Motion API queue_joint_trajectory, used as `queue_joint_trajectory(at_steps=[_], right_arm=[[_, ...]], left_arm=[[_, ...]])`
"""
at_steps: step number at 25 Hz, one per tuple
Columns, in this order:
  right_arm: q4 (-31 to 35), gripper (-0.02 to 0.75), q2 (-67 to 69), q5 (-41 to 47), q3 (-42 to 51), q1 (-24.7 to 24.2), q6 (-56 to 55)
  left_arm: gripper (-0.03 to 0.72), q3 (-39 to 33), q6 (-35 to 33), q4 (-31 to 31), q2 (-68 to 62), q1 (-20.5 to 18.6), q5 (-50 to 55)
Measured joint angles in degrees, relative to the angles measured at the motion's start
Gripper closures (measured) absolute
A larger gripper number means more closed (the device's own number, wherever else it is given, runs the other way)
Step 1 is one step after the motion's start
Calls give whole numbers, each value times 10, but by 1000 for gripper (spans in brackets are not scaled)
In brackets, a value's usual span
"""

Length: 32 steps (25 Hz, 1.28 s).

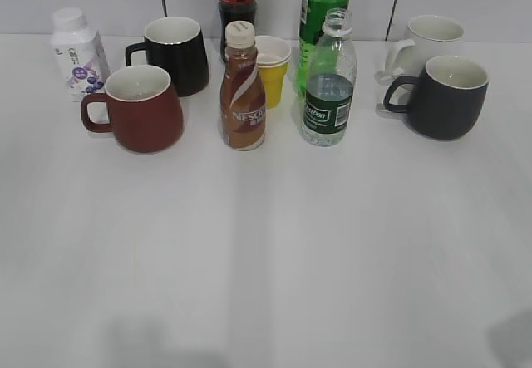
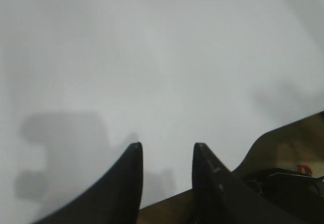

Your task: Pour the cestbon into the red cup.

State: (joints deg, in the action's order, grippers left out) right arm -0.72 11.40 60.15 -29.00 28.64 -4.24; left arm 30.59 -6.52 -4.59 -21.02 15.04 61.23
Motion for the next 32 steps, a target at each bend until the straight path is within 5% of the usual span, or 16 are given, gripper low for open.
queue_joint_trajectory(at_steps=[14,17,25,32], right_arm=[[0,157,0,-3,0,-4,0],[7,157,0,-3,0,-60,1],[14,157,-3,-5,0,-239,1],[16,158,-74,-6,1,-256,1]], left_arm=[[448,0,0,1,3,0,-1],[451,0,0,1,25,-15,0],[452,0,0,2,153,-133,0],[452,0,0,2,214,-142,1]])
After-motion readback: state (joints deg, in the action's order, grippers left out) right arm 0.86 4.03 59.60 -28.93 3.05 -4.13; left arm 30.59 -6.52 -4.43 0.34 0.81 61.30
